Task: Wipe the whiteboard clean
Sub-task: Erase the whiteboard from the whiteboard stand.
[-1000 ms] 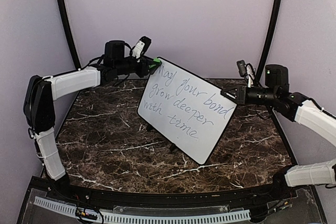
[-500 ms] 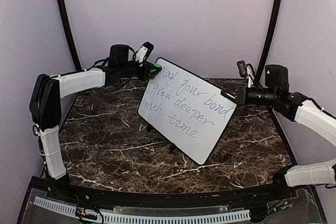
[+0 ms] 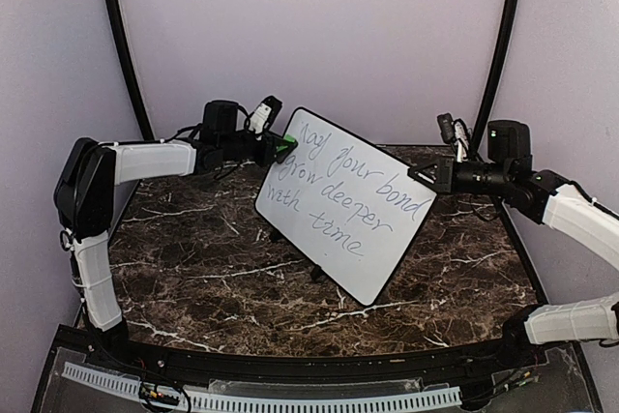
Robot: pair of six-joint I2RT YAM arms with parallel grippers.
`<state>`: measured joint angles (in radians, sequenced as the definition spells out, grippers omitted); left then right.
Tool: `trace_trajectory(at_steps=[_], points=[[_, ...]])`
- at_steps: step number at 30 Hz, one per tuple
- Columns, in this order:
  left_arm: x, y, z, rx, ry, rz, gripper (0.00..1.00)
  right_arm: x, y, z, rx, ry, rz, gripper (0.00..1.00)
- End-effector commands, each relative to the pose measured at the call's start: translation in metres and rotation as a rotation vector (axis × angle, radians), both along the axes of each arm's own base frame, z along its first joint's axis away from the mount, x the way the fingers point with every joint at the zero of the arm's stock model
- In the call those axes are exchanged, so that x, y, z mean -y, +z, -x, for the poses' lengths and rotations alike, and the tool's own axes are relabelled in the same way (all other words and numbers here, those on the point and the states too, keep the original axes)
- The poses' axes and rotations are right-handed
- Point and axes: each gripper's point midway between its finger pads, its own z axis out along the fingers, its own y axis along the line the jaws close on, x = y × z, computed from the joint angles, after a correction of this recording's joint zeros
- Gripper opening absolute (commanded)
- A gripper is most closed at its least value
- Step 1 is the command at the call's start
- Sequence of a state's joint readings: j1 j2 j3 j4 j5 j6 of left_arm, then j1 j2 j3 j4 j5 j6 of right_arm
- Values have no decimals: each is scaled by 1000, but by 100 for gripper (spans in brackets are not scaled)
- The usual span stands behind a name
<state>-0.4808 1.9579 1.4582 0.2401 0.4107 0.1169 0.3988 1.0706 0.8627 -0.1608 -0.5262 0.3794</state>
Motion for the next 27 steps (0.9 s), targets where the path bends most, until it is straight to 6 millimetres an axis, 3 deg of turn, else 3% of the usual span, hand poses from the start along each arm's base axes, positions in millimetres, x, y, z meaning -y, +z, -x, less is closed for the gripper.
trace_trajectory(at_steps=[1, 7, 17, 20, 27], points=[[2, 10, 6, 6, -15, 28, 24, -14, 15, 12, 111, 117, -15, 0], [6, 52, -8, 55, -20, 89, 24, -16, 12, 12, 105, 124, -12, 0], [11, 69, -25, 62, 4, 105, 24, -20, 11, 15, 99, 143, 0, 0], [9, 66, -26, 53, 20, 98, 24, -20, 11, 14, 100, 142, 1, 0], [-5, 21, -17, -31, 63, 49, 23, -20, 11, 15, 103, 141, 2, 0]])
